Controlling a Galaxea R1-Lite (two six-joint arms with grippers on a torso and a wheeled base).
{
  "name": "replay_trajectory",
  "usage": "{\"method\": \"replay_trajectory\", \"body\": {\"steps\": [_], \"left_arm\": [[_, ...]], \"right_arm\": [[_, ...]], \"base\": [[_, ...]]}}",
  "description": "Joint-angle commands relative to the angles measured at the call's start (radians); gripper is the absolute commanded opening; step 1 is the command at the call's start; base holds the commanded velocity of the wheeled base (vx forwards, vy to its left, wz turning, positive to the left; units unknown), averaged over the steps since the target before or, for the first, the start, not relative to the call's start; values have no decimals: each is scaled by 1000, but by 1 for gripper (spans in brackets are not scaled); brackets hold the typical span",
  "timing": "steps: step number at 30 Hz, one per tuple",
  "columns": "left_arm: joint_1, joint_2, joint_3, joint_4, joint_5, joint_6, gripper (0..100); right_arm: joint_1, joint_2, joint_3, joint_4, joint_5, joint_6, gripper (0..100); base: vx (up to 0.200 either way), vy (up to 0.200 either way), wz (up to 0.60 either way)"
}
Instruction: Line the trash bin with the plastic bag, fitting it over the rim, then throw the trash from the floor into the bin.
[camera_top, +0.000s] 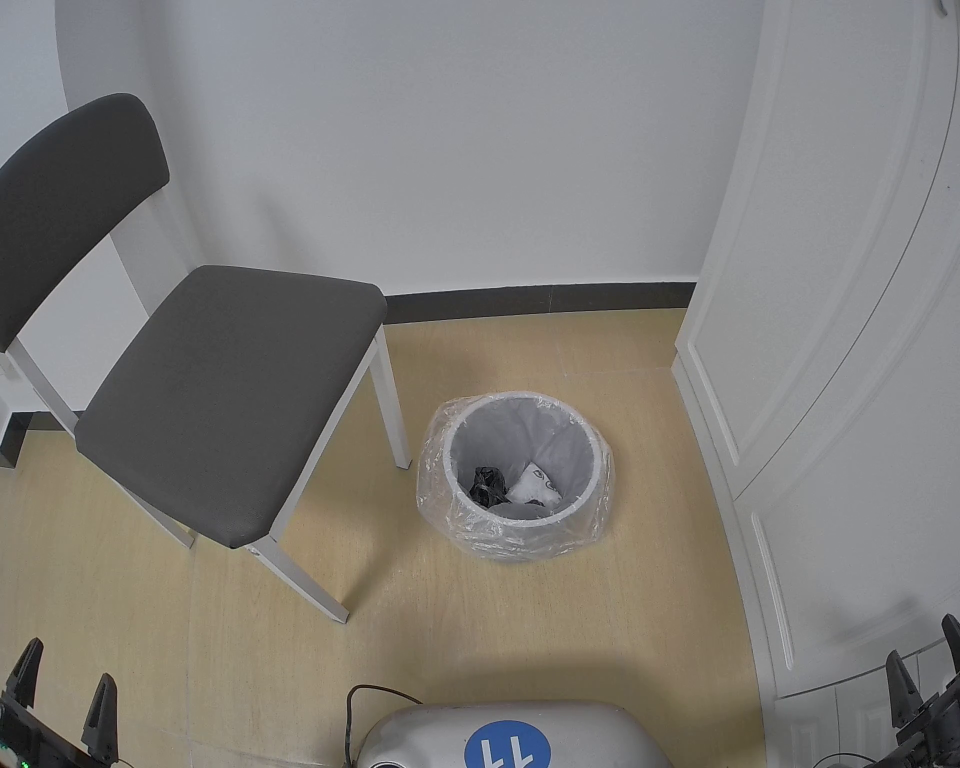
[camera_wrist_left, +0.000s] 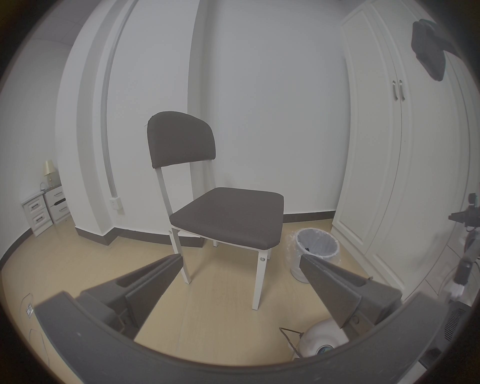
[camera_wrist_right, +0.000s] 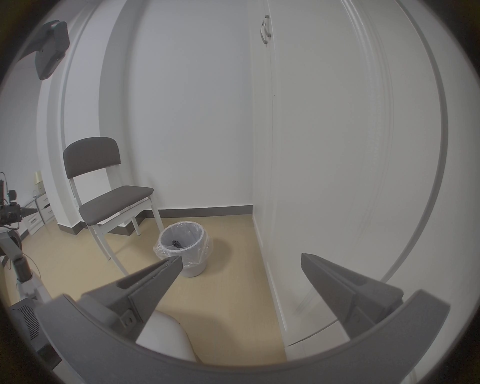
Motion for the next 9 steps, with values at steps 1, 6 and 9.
{"method": "replay_trajectory", "body": {"steps": [1, 6, 9], "left_arm": [[0, -14, 18, 1, 1, 1, 100], [0, -12, 18, -1, -5, 17, 100], [0, -12, 18, 1, -5, 17, 100]], "right_arm": [[-1, -17, 16, 0, -1, 0, 100], [-1, -17, 16, 0, -1, 0, 100], [-1, -17, 18, 0, -1, 0, 100]], "base": [[0, 0, 0], [0, 0, 0], [0, 0, 0]]}}
